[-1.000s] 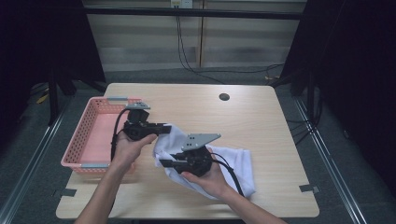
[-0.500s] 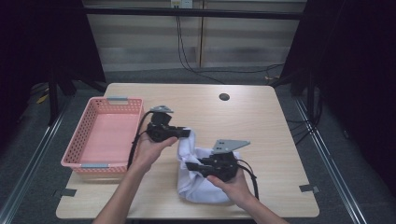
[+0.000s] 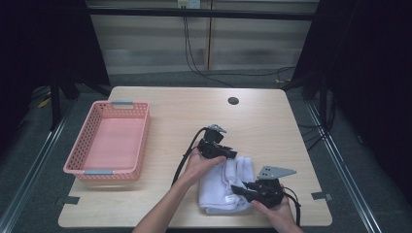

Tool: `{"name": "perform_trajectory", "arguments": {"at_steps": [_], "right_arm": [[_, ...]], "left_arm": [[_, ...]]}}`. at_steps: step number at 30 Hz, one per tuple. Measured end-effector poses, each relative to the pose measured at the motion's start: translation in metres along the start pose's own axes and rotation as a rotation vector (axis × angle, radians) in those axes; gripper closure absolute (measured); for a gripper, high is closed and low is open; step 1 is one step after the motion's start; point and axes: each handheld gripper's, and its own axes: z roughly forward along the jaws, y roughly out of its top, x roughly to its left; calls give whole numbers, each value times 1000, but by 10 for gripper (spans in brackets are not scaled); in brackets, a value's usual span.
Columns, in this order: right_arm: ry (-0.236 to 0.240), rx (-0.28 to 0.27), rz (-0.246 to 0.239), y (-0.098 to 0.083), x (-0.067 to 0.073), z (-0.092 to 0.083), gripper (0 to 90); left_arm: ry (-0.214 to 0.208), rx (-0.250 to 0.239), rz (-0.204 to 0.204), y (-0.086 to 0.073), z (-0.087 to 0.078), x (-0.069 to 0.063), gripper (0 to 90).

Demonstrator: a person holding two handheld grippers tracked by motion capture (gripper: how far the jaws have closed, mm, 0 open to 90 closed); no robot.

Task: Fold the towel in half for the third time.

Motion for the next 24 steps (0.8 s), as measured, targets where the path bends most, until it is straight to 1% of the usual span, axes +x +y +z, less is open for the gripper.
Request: {"name": "perform_trajectory", "arguments": {"at_steps": [1, 2, 3, 4, 5, 7, 8, 9, 10, 11, 12, 14, 15, 16, 17, 18, 19, 20, 21, 22, 23, 24], "right_arm": [[-6, 4, 1, -3, -2, -4, 713], [-16, 8, -4, -4, -2, -8, 688], [-30, 10, -6, -6, -2, -12, 647], [-39, 9, -11, -7, -2, -15, 589], [-53, 17, -14, -9, -2, -19, 549], [-70, 2, -4, -11, -2, -28, 447], [-87, 1, -9, -10, -3, -33, 401], [-106, -17, -10, -9, -3, -38, 363], [-123, -46, -7, -5, -6, -45, 324], [-137, -68, 0, -2, -7, -49, 305], [-164, -91, 1, 3, -9, -52, 298], [-179, -97, -9, 15, -16, -52, 297], [-191, -96, -6, 24, -20, -48, 281], [-199, -86, -14, 33, -25, -41, 280], [-210, -76, -17, 41, -28, -32, 277], [-219, -58, -22, 50, -32, -21, 247], [-206, -30, -21, 58, -35, -8, 229], [-219, -17, -24, 64, -37, 4, 230], [-239, -11, -46, 69, -39, 15, 230], [-240, 10, -56, 72, -41, 27, 230], [-253, 35, -62, 73, -44, 36, 234], [-287, 36, -87, 72, -45, 43, 251]], "left_arm": [[-11, -26, -1, 0, -1, -1, 605], [-21, -54, 1, 1, -3, -3, 577], [-13, -59, 12, 2, -5, -4, 557], [4, -71, 28, 3, -10, -7, 512], [13, -82, 46, 4, -15, -10, 473], [27, -106, 77, 4, -31, -15, 453], [35, -120, 84, 3, -39, -17, 440], [44, -127, 87, -2, -52, -18, 442], [45, -130, 92, -5, -58, -18, 445], [48, -120, 88, -11, -66, -18, 464], [50, -114, 86, -16, -70, -18, 497], [60, -79, 93, -32, -78, -22, 549], [44, -53, 104, -42, -77, -26, 583], [42, -24, 115, -52, -76, -32, 603], [20, -2, 124, -62, -75, -38, 604], [-11, 18, 136, -71, -73, -45, 601], [-7, 36, 158, -80, -72, -51, 587], [-13, 29, 155, -89, -71, -55, 565], [-18, 45, 155, -96, -69, -57, 554], [-15, 64, 160, -101, -66, -58, 534], [-2, 77, 169, -106, -63, -57, 519], [0, 75, 166, -108, -62, -56, 516]]}}
